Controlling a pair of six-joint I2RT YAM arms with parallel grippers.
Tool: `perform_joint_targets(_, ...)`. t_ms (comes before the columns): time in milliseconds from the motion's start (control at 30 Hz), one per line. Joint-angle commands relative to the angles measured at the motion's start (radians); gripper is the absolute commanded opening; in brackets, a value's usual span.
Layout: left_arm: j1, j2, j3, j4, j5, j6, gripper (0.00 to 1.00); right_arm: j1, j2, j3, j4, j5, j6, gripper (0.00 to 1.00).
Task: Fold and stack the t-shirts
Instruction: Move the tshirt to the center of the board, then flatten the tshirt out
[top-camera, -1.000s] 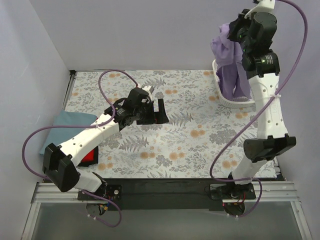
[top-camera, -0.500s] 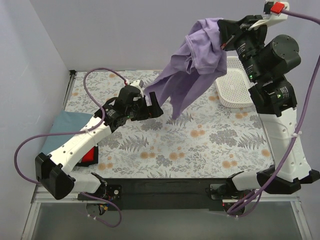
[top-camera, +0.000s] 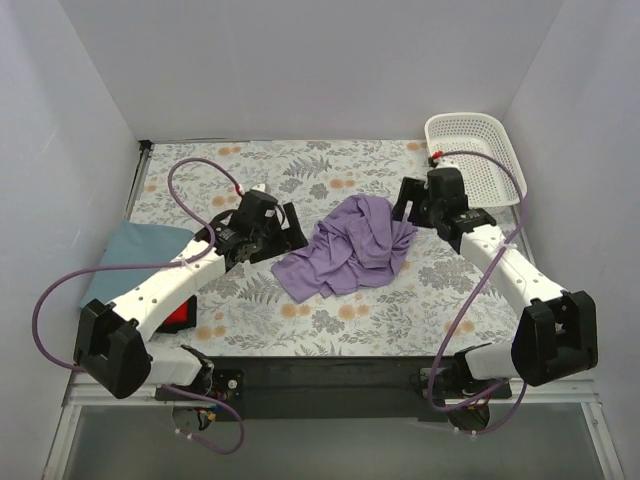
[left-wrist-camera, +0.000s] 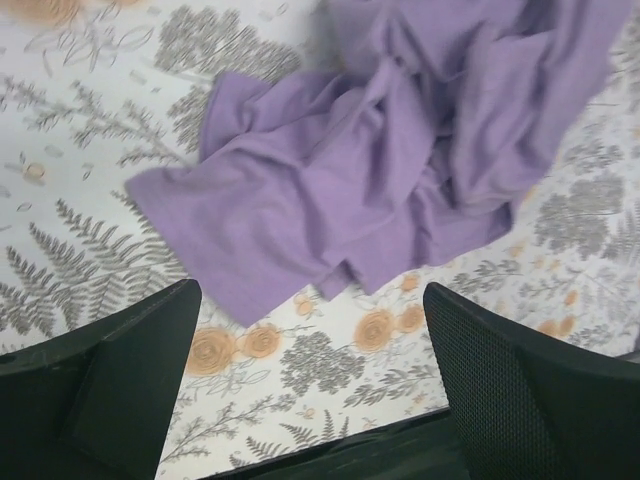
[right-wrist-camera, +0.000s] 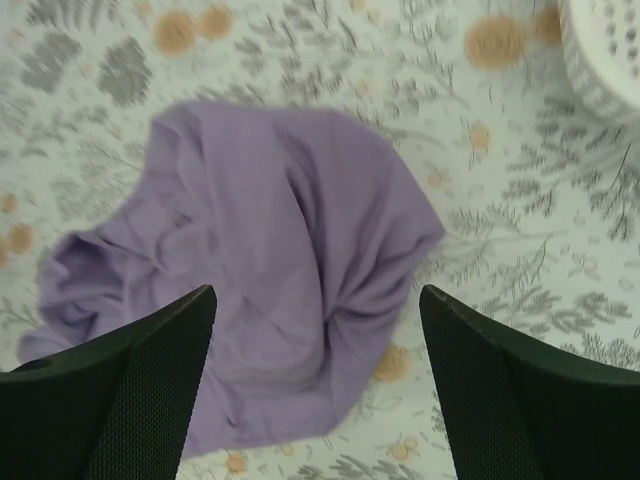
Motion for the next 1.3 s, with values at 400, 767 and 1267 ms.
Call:
perform_joint_targets(400, 0.012, 0.190, -0.173, 0.083, -0.087, -0.182, 0.73, 0.205, -0.121, -0.236, 0.007, -0.004, 0.043, 0.77)
perform_joint_targets(767, 0.026, 0.362, -0.076, 0.078, -0.115, -0.191, 0.68, 0.276, -0.004, -0.153, -0.008, 0.058, -0.029, 0.70)
perform_joint_targets(1267, 0.035, 0.445, 0.023, 0.049, -0.158, -0.198, 0.24, 0.420, 0.272, -0.029, -0.021, 0.261, -0.053, 0.68)
